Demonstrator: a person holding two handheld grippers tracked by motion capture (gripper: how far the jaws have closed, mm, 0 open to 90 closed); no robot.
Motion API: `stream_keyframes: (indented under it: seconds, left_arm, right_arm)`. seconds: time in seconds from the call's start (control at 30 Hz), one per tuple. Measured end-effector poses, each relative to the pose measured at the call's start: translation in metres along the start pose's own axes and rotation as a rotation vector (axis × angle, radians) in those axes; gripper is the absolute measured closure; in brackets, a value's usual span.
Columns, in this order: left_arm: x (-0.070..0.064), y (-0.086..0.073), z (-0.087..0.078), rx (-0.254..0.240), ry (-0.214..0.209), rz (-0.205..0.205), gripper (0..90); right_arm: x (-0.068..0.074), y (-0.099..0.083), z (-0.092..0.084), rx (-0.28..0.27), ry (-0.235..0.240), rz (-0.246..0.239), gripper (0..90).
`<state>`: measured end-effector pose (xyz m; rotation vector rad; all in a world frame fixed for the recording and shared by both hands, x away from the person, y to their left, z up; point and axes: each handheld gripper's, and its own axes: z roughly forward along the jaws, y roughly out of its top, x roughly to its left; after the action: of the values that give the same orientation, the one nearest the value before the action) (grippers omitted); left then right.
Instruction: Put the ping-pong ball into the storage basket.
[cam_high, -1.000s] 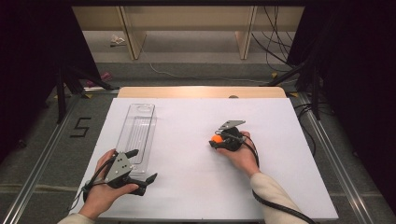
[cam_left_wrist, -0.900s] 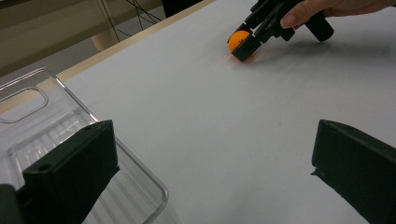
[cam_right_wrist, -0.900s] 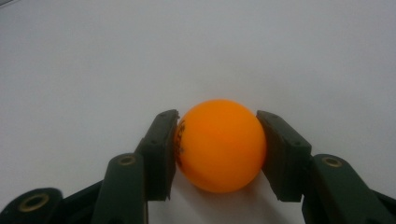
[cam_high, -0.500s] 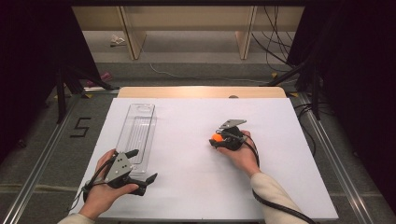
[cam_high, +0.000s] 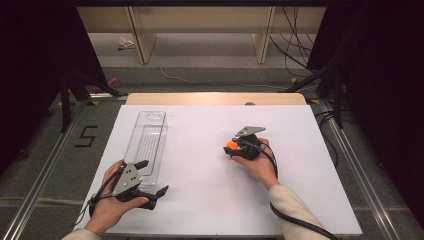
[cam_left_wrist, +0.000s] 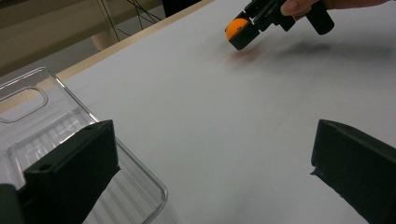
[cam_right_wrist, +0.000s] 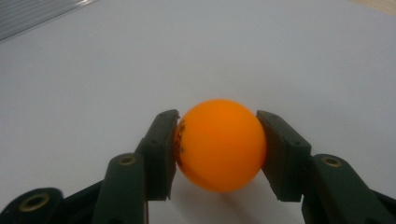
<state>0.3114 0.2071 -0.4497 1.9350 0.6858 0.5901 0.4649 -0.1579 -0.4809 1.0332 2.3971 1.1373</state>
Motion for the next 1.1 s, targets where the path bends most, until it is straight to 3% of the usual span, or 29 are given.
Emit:
stream_keyframes:
  seconds: [1.1]
  left_arm:
    - [0.0,0.0,0.0,0.002,-0.001,0.001,0.4]
  right_arm:
    - [0.017,0.025,-0.005,-0.081,0.032,-0.031,51.2]
